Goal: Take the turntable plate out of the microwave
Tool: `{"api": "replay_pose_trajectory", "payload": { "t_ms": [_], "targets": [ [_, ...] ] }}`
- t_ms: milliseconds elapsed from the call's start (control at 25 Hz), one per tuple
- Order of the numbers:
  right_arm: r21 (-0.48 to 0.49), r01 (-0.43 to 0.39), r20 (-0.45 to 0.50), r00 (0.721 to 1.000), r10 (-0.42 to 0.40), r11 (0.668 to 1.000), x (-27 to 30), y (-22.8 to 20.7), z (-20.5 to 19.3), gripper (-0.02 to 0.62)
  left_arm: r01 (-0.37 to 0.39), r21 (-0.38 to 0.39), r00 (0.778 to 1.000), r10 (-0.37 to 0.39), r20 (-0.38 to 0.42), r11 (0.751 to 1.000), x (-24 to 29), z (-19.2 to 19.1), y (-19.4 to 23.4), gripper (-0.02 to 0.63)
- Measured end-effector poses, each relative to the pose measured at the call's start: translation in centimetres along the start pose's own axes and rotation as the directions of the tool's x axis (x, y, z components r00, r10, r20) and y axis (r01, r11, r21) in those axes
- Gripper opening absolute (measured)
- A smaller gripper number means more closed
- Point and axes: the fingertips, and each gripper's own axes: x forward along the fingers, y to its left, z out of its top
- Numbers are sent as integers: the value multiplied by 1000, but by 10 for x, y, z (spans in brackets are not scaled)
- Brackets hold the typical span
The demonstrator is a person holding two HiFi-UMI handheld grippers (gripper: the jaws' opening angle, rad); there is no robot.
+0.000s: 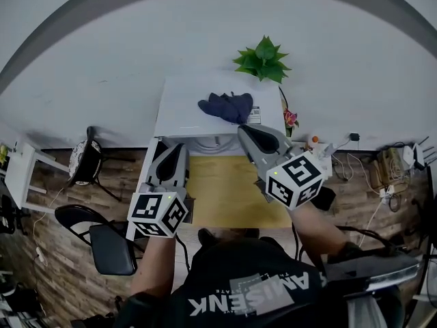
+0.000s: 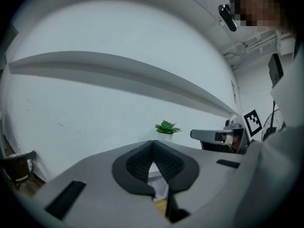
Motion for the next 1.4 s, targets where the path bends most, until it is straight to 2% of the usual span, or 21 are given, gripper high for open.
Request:
{"api": "replay_pose_trajectory", "payload": {
  "t_ms": [120, 280, 440, 560, 680, 800, 880, 920, 1000, 1120, 1240, 1280, 1320, 1400],
  "targets": [
    [73, 38, -20, 999, -37, 997, 6, -5, -14, 25, -5, -64, 1000, 4, -14, 998, 4, -12, 14, 2],
    [192, 102, -50, 994, -94, 976, 13, -14, -42, 52, -13, -149, 999, 8, -37, 989, 7, -33, 33, 2],
    [312, 100, -85, 993, -77, 945, 21, -10, -76, 101, 6, -212, 996, -25, -85, 977, 13, -62, 41, 3],
    [357, 109, -105, 992, -77, 928, 28, -11, -98, 141, 4, -288, 994, -36, -106, 958, 17, -85, 47, 3],
    [417, 105, -106, 992, -67, 903, 33, -15, -117, 158, 6, -376, 992, -53, -115, 927, 22, -107, 53, 3],
    [431, 127, -154, 986, -66, 893, 37, -18, -144, 168, -1, -431, 989, -63, -133, 902, 27, -129, 59, 3],
    [457, 143, -193, 979, -60, 878, 38, -20, -164, 178, 4, -480, 986, -84, -146, 877, 30, -143, 62, 34],
    [478, 154, -212, 976, -56, 865, 38, -22, -175, 179, 10, -514, 982, -106, -157, 857, 32, -152, 62, 72],
    [518, 181, -247, 967, -56, 836, 40, -26, -197, 188, 12, -572, 971, -146, -189, 820, 36, -172, 62, 80],
    [561, 233, -273, 958, -89, 795, 40, -35, -222, 208, 2, -607, 958, -175, -226, 795, 41, -199, 63, 86],
    [593, 270, -267, 955, -131, 759, 42, -45, -237, 210, 32, -673, 955, -221, -196, 739, 50, -214, 63, 87],
    [604, 275, -271, 953, -132, 748, 43, -47, -244, 210, 37, -685, 956, -226, -187, 727, 54, -218, 64, 88],
    [620, 283, -281, 951, -129, 732, 45, -48, -252, 210, 39, -695, 957, -228, -182, 718, 57, -222, 66, 114],
    [664, 298, -300, 946, -121, 685, 50, -51, -269, 210, 29, -709, 956, -226, -185, 704, 64, -234, 70, 161]
  ]
}}
